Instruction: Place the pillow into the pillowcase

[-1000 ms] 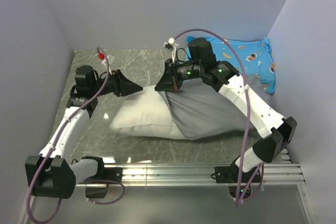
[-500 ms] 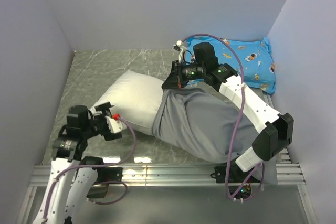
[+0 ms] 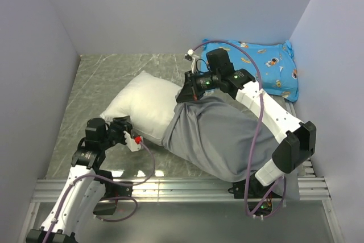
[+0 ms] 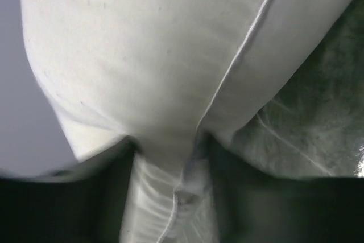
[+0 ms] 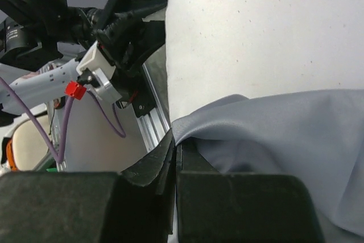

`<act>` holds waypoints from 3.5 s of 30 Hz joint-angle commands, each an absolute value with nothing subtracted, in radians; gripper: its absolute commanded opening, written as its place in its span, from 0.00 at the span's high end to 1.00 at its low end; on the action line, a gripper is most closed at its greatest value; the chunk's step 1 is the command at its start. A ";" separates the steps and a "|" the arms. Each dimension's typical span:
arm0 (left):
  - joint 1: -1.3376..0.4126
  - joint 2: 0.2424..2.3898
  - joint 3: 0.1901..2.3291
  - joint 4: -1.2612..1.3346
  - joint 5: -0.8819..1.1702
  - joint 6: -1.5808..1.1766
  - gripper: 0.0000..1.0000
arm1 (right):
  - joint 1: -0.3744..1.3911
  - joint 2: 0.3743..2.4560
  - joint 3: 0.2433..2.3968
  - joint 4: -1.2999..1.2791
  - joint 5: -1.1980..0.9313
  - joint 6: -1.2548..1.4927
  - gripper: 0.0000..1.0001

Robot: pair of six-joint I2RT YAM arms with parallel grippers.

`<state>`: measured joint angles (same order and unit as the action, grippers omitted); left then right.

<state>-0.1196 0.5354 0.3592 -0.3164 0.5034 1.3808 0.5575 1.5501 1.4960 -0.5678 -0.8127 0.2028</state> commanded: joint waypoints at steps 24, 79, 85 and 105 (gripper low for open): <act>-0.461 0.919 0.992 0.059 0.997 -0.869 1.00 | 0.620 1.844 2.210 -0.731 -0.467 -0.135 1.00; 0.232 1.431 0.913 -0.419 0.917 -0.049 1.00 | 0.761 1.629 1.668 -0.781 0.009 -0.256 0.17; 0.232 1.436 0.930 -0.420 0.917 -0.052 0.99 | 0.799 1.664 1.574 -0.724 0.184 -0.302 0.23; 0.232 1.457 0.868 -0.263 1.021 -0.239 0.99 | 0.793 1.681 1.725 -0.851 -0.264 -0.272 1.00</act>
